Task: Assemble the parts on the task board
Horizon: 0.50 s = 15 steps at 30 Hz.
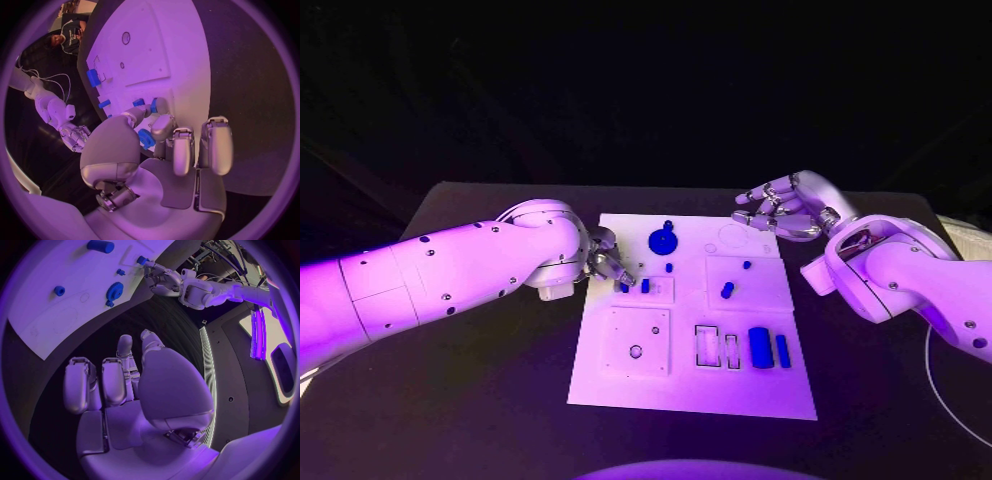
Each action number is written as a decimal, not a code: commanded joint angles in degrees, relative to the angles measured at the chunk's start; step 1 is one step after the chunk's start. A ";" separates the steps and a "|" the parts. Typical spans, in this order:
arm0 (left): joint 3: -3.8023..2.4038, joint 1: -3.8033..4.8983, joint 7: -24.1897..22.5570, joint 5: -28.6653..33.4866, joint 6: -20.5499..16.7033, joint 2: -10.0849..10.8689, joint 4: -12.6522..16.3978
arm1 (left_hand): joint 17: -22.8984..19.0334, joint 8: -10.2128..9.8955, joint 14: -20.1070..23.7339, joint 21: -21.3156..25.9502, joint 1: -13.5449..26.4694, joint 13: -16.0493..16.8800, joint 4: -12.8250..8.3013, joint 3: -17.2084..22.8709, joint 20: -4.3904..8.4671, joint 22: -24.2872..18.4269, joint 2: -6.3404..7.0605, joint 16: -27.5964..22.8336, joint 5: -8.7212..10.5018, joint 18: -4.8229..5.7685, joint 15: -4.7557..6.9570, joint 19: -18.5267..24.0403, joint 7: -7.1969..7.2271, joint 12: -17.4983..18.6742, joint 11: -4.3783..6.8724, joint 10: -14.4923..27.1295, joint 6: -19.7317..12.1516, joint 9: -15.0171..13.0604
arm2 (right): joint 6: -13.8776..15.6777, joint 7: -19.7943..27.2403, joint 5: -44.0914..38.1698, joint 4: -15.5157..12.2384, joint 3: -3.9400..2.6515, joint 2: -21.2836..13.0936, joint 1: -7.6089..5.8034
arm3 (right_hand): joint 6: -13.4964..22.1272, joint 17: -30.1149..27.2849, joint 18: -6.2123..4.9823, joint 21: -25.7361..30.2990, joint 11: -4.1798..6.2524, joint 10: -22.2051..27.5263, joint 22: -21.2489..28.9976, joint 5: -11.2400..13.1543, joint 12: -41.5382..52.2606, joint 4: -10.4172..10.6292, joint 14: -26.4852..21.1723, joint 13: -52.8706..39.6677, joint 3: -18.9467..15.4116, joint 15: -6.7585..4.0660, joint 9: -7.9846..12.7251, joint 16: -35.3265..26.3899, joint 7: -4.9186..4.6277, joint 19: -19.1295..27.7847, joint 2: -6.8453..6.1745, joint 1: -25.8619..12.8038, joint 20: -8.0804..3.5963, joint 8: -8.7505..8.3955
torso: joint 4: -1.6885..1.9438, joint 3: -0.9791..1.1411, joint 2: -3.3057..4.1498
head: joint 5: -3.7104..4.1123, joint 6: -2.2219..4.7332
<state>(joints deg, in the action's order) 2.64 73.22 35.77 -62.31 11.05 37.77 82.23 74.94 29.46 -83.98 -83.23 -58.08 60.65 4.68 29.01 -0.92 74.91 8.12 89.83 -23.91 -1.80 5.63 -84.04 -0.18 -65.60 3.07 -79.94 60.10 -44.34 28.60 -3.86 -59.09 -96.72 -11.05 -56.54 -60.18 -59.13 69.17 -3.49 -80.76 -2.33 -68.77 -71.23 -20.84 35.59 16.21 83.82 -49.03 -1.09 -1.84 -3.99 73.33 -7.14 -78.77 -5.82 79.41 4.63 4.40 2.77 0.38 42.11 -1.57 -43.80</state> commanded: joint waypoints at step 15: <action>0.29 -0.43 1.34 -0.28 -0.07 0.57 -0.16 | 15.06 -0.37 -6.02 -1.22 1.24 0.56 4.48 -11.38 0.54 12.04 -0.54 0.17 0.35 0.43 0.42 -3.86 -0.03 -0.64 0.33 -0.37 1.01 0.10 | -0.30 0.38 -0.37 -0.37 0.01 -0.04 0.16 | -0.06 -0.16 -0.78 0.43 -0.04 0.30 0.17 -0.37 -0.31 -0.09 1.86 0.13 -0.42 0.01 -0.05 -0.32 -0.21 0.44 0.18 0.04 -0.17 0.21 | 0.05 -0.04 0.00 | 0.11 0.20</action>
<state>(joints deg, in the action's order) 2.67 73.12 35.90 -62.31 10.73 38.09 82.19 74.92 29.39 -83.98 -84.25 -56.74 61.21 9.12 17.88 -0.92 74.90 7.92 89.83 -23.70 -1.80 5.63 -84.04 -0.27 -66.08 3.29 -80.16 60.80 -44.23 28.63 -3.81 -59.09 -96.99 -11.04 -56.57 -60.08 -59.12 69.04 -3.49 -80.54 -2.33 -68.77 -71.09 -20.84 35.59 16.04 83.82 -48.89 -1.25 -1.84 -3.99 73.34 -7.14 -78.56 -5.82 79.40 4.42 4.40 2.76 0.34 42.09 -1.50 -43.57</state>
